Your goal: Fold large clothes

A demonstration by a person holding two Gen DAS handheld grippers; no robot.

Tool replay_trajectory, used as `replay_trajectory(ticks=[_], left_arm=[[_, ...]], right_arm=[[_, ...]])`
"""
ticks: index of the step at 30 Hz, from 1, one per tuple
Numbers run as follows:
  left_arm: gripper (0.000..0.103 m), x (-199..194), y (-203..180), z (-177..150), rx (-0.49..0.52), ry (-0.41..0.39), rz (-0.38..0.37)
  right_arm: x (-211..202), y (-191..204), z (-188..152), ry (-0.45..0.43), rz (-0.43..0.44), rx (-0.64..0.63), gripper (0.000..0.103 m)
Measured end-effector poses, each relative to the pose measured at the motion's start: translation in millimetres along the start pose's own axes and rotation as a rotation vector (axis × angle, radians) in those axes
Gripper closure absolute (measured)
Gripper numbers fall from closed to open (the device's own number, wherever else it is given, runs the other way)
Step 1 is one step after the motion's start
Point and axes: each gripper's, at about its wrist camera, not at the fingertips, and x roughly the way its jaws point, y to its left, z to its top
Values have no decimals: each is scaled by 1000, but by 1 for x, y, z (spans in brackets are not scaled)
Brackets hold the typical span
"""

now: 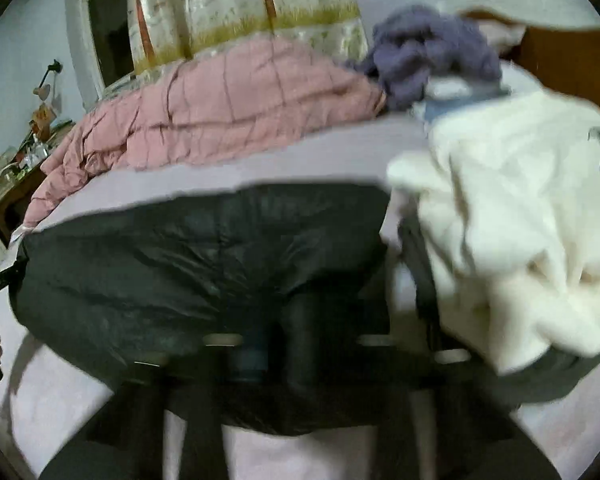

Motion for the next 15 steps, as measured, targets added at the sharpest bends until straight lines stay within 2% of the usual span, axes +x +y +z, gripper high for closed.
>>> replay_trajectory(ticks=[2,5,8,12,15], left_arm=[[98,-4,1,6,-24,-50,27],[98,6,4,12,-50,-43,44],[97,31,6,11,-20,6,97],[97,58,0,3,34,45,141],[96,70,0,2,37,65,142]], right_arm=[[-7,9,13,-112,-44,-21,96],[7,22,37,-165,-96,-17,97],[45,34,47,-118,-142,-36,97],[88,35,44,-33,-149,-42,97],[99,38,35,9,-171,-68,97]])
